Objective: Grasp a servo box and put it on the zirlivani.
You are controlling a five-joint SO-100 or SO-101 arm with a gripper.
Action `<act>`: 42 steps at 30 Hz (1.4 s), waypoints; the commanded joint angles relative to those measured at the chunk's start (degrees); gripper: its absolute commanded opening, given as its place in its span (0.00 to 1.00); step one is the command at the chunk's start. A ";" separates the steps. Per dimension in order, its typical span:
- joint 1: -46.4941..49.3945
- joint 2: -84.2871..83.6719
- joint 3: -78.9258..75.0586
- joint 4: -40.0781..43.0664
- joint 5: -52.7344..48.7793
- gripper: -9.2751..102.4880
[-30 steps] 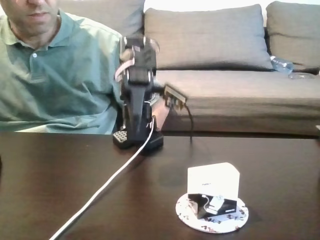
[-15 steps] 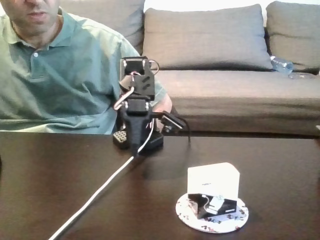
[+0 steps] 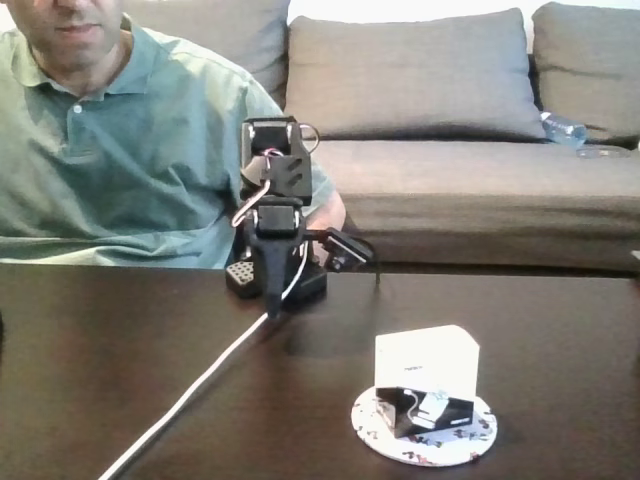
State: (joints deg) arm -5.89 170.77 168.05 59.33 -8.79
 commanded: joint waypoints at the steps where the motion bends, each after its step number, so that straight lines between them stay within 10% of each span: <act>1: 0.44 0.62 -0.35 0.26 0.62 0.08; 42: 2.29 0.62 -0.35 0.18 1.58 0.08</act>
State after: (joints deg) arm -3.69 170.77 168.05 59.33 -7.38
